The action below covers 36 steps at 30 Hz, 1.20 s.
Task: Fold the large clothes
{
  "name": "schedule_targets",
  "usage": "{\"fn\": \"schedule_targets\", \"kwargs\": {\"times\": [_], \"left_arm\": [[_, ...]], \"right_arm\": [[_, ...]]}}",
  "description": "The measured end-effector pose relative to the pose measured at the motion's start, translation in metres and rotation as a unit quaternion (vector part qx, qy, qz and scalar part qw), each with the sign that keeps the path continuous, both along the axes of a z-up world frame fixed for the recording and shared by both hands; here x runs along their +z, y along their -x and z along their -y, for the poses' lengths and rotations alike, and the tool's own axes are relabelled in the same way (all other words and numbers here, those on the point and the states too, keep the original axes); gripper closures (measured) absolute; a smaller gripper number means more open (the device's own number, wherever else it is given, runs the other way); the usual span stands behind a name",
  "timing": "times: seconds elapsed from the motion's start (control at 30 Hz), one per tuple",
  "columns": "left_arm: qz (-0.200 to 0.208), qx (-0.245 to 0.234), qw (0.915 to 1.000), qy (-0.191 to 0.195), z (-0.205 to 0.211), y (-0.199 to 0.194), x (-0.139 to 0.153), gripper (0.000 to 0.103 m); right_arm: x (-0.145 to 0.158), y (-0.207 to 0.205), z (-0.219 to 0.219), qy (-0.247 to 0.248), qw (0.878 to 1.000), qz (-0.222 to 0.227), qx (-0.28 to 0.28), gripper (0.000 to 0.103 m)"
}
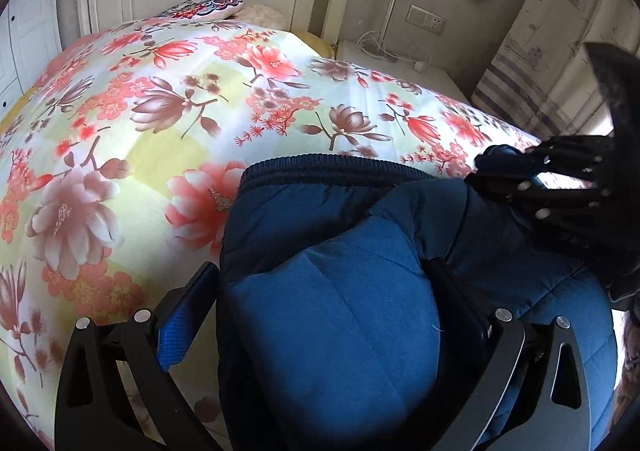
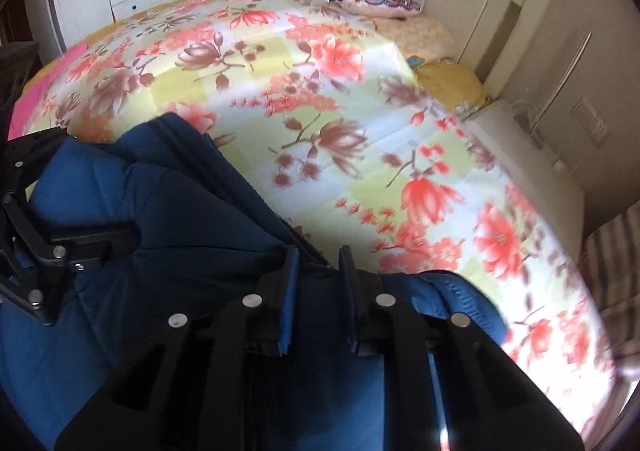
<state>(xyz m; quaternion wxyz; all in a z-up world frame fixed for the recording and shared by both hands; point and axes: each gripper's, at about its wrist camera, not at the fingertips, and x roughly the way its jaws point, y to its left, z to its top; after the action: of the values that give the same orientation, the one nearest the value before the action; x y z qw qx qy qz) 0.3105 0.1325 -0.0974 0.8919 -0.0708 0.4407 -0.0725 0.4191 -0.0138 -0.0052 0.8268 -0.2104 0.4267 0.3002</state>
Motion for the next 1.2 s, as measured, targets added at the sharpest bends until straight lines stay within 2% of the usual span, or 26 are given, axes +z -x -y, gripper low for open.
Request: {"fn": "schedule_targets", "kwargs": {"times": [0.07,0.1,0.17,0.2,0.27,0.33,0.37,0.43,0.5,0.53,0.57,0.63,0.67,0.7,0.73,0.77,0.8,0.83,0.9,0.93,0.97,1.07,1.17,1.2], "left_arm": [[0.003,0.001,1.0,0.005,-0.001,0.001,0.0,0.004],[0.004,0.002,1.0,0.006,-0.002,0.002,0.0,0.004],[0.005,0.004,0.9999,0.009,-0.003,0.002,0.0,0.004],[0.004,0.007,0.9999,0.008,-0.003,0.002,0.0,0.004],[0.0,0.004,0.9999,0.013,-0.004,0.0,0.0,0.004],[0.0,0.001,0.9998,0.019,-0.007,0.001,0.003,0.004],[0.01,0.006,0.9998,0.015,-0.009,0.006,0.01,0.004],[0.056,0.037,0.9976,-0.018,-0.015,0.03,0.032,0.004],[0.105,0.076,0.9907,-0.04,-0.022,0.061,0.055,0.004],[0.122,0.086,0.9877,-0.046,-0.024,0.074,0.064,0.004],[0.144,0.093,0.9838,-0.052,-0.023,0.093,0.076,0.004],[0.162,0.073,0.9828,-0.051,-0.013,0.12,0.087,0.004],[0.162,0.04,0.985,-0.045,-0.002,0.132,0.087,0.004],[0.154,0.018,0.9862,-0.056,0.01,0.138,0.083,0.004],[0.142,0.006,0.9863,-0.084,0.022,0.14,0.074,0.004],[0.113,-0.006,0.9852,-0.129,0.038,0.138,0.054,0.004],[0.09,-0.008,0.9843,-0.152,0.046,0.135,0.037,0.004],[0.092,-0.005,0.9859,-0.139,0.043,0.134,0.026,0.004],[0.083,-0.001,0.9946,-0.063,0.022,0.13,0.011,0.004],[0.075,-0.003,0.9965,-0.038,0.014,0.129,0.008,0.004],[0.073,-0.007,0.9968,-0.03,0.011,0.129,0.007,0.004],[0.082,-0.007,0.9956,-0.044,0.012,0.133,0.009,0.004],[0.083,-0.003,0.996,-0.034,0.011,0.133,0.007,0.004],[0.083,-0.003,0.9961,-0.03,0.01,0.133,0.007,0.004]], "right_arm": [[0.013,0.006,0.002,-0.039,0.999,0.011,0.005,0.083],[0.009,0.007,-0.004,-0.035,0.999,0.003,0.012,0.083],[-0.016,0.003,-0.017,0.006,0.999,-0.025,0.022,0.083],[-0.024,-0.001,-0.017,-0.002,0.999,-0.038,0.023,0.083],[-0.021,-0.01,-0.007,-0.033,0.997,-0.066,0.005,0.082],[-0.012,-0.002,-0.002,-0.032,0.998,-0.045,-0.012,0.078],[-0.005,0.005,0.002,-0.033,0.999,-0.031,-0.02,0.077],[0.018,0.028,0.018,-0.066,0.997,-0.003,-0.035,0.062],[0.039,0.059,0.036,-0.104,0.993,0.02,-0.044,0.055],[0.046,0.076,0.043,-0.117,0.992,0.027,-0.041,0.055],[0.05,0.093,0.048,-0.124,0.991,0.034,-0.034,0.055],[0.054,0.121,0.05,-0.126,0.991,0.043,-0.022,0.05],[0.049,0.137,0.048,-0.119,0.992,0.048,-0.014,0.049],[0.04,0.147,0.043,-0.104,0.993,0.046,-0.009,0.048],[0.028,0.154,0.037,-0.084,0.996,0.039,-0.008,0.048],[0.016,0.161,0.033,-0.072,0.996,0.054,-0.021,0.048],[0.011,0.164,0.032,-0.078,0.994,0.063,-0.031,0.047],[0.006,0.164,0.032,-0.085,0.994,0.061,-0.042,0.047],[0.0,0.163,0.033,-0.094,0.992,0.06,-0.052,0.047],[0.001,0.163,0.033,-0.092,0.992,0.059,-0.055,0.047],[0.003,0.166,0.031,-0.083,0.993,0.062,-0.057,0.047],[0.025,0.193,0.019,-0.032,0.994,0.093,-0.05,0.048],[0.041,0.234,0.018,-0.045,0.992,0.116,-0.025,0.047],[0.036,0.241,0.018,-0.034,0.992,0.116,-0.023,0.045]]}}
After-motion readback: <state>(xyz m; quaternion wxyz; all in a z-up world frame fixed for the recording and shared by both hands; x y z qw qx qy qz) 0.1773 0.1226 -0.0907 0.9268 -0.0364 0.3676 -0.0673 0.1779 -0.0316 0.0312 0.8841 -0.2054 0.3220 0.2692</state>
